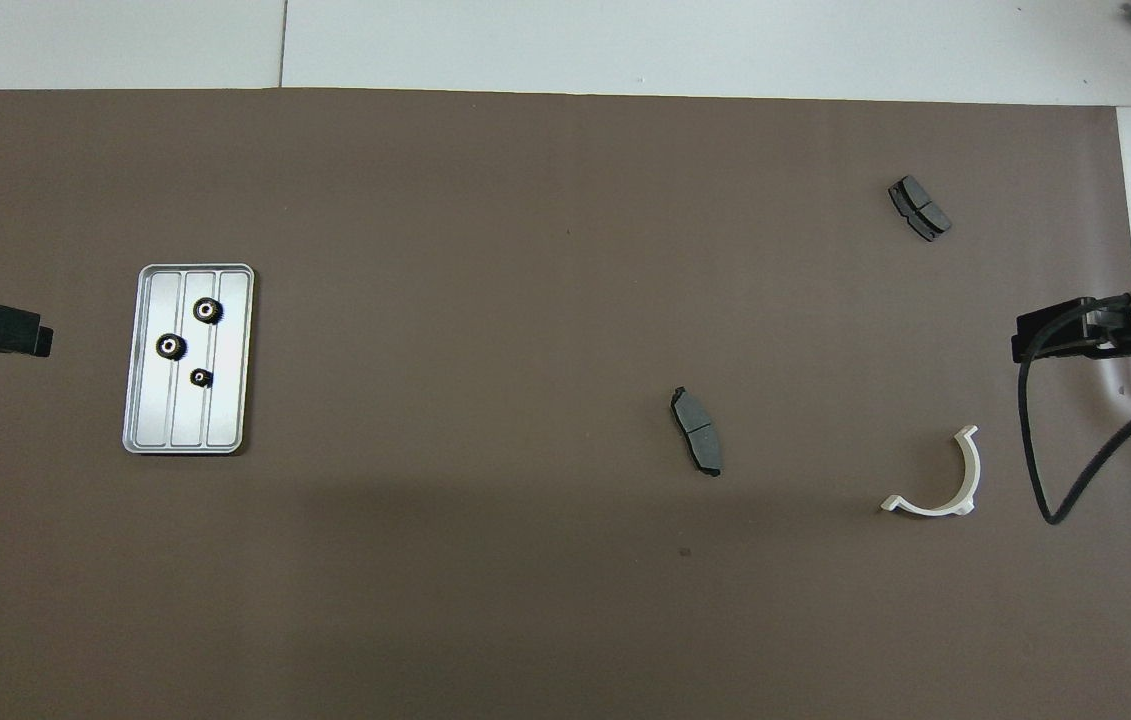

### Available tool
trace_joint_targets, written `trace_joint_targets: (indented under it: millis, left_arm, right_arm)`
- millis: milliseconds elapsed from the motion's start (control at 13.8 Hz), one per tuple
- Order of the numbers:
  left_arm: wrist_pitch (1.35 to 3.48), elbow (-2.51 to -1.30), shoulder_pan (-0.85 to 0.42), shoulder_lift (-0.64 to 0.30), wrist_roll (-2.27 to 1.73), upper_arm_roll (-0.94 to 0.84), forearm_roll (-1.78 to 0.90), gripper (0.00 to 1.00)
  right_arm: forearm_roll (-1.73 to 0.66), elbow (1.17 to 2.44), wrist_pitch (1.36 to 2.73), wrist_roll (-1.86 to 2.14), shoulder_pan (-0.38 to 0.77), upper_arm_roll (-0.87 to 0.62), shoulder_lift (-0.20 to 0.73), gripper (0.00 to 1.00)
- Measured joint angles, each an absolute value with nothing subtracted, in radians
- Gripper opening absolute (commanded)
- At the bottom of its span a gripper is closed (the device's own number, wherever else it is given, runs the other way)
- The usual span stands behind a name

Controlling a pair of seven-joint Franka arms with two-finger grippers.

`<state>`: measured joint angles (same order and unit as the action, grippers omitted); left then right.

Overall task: Place bearing gear from tray to pile
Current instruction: 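Reach the left gripper over the metal tray of black gears, then grasp a black bearing gear in the tray with the left gripper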

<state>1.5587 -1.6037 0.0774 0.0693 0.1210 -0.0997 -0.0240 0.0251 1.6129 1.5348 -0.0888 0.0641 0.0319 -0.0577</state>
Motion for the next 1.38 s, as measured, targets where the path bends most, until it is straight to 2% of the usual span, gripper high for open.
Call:
trace_joint_targets:
  millis: [581,727,1018,1381]
  left_arm:
    - [1.576,-1.618,0.080,0.060,0.120,-0.099,-0.024,1.00]
    - [1.586,-1.635,0.082,0.024,0.120,-0.099,-0.024,1.00]
    - [1.707,-1.657,0.089,-0.106,0.120,-0.099,-0.024,1.00]
    - [1.956,-1.830,0.090,-0.148,0.119,-0.099,-0.024,1.00]
  right_arm:
    - [0.025,1.613,1.535,-0.089,0.064,0.032,-0.058,1.00]
    - [0.025,1.613,1.535,-0.089,0.064,0.032,-0.058,1.00]
    - [0.025,1.613,1.535,-0.089,0.064,0.032,-0.058,1.00]
    - [0.025,1.613,1.535,-0.089,0.064,0.032,-0.058,1.00]
